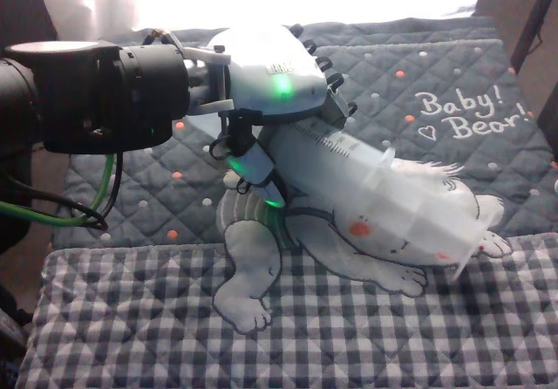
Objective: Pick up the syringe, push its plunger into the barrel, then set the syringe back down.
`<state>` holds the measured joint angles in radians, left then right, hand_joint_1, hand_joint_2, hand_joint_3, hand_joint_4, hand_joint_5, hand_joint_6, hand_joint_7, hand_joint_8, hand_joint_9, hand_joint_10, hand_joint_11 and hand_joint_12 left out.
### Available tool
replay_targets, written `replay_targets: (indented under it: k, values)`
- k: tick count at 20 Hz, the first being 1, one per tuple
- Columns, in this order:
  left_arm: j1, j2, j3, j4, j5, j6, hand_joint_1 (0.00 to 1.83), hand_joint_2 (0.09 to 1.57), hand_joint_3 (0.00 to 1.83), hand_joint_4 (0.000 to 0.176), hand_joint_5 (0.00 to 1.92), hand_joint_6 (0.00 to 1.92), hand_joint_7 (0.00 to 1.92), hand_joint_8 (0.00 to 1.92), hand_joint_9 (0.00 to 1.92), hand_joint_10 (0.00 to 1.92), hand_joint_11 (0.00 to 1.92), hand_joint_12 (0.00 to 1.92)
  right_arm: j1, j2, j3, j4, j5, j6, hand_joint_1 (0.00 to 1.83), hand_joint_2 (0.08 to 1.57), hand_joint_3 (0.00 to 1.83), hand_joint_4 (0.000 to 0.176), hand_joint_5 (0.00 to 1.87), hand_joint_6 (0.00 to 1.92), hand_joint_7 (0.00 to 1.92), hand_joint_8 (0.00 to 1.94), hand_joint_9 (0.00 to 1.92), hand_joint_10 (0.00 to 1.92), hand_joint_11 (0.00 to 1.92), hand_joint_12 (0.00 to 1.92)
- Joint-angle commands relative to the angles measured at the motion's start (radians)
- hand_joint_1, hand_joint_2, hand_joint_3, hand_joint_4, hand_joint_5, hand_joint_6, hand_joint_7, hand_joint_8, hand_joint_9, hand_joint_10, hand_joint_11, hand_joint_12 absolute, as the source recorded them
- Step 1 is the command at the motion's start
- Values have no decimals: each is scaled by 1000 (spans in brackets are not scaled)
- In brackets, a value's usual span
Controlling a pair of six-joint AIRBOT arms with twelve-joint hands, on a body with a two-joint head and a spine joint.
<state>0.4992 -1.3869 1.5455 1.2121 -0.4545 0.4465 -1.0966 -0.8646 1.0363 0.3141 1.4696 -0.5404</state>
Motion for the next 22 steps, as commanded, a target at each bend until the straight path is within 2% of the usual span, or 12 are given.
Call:
replay_targets:
  k: [1,2,4,5,7,10,12,13,14,15,19,22]
  values:
    - [23,-6,-3,51,51,44,1605,1056,7,160,722,1916,958,1913,1122,1912,1220,1917,6,8,-1,13,136,8,795,641,0,0,359,7,441,6,402,10,302,15]
    - [17,5,-6,27,51,44,1614,1059,6,173,711,1920,939,1919,1084,1919,1177,1920,6,8,-1,13,136,8,790,644,0,0,361,7,431,1,398,7,309,17]
    - [6,21,-10,5,57,44,1575,1093,16,176,848,1921,1059,1921,1173,1921,1282,1921,6,8,-1,10,136,9,797,654,4,0,352,2,427,0,378,0,295,10]
    - [4,26,-11,-8,60,44,1554,1108,20,176,967,1921,1181,1921,1289,1921,1338,1921,6,8,-2,5,136,9,801,656,4,0,347,0,424,0,374,0,300,12]
    - [4,32,-10,-53,63,44,1535,1107,17,176,1073,1921,1284,1921,1410,1921,1457,1921,6,8,-7,-5,136,9,790,640,0,0,344,0,438,6,367,1,290,7]
    - [1,37,0,-90,68,44,1560,1097,12,173,1158,1921,1353,1921,1477,1921,1555,1921,6,8,-15,-20,136,9,745,627,0,0,339,0,426,0,384,8,296,8]
    - [-3,43,4,-129,72,44,1582,1114,19,162,1188,1921,1369,1921,1471,1921,1544,1921,6,8,-16,-29,136,9,741,620,0,0,337,0,419,0,398,12,307,12]
    - [-5,48,5,-145,72,44,1575,1122,21,152,1208,1921,1378,1921,1471,1921,1546,1921,6,8,-16,-34,136,8,730,614,0,0,331,0,411,0,397,9,313,14]
    - [-8,52,5,-152,73,44,1548,1130,24,64,1213,1921,1370,1921,1457,1921,1538,1921,7,8,-16,-37,136,8,710,615,0,0,312,0,403,0,394,7,313,13]
    - [-14,56,5,-161,73,44,1535,1135,23,0,1213,1921,1356,1921,1443,1921,1531,1921,12,8,-17,-41,136,8,696,604,0,0,310,0,404,1,394,6,316,14]
    - [-32,67,14,-223,63,44,1481,1132,13,0,1146,1921,1293,1921,1379,1921,1476,1921,21,8,-16,-45,136,8,688,598,0,0,281,0,398,0,405,8,334,19]
    - [-38,69,32,-302,36,44,1470,1123,7,0,1202,1921,1316,1921,1374,1921,1455,1921,23,8,-15,-45,136,8,677,617,2,0,238,0,353,0,397,2,326,13]
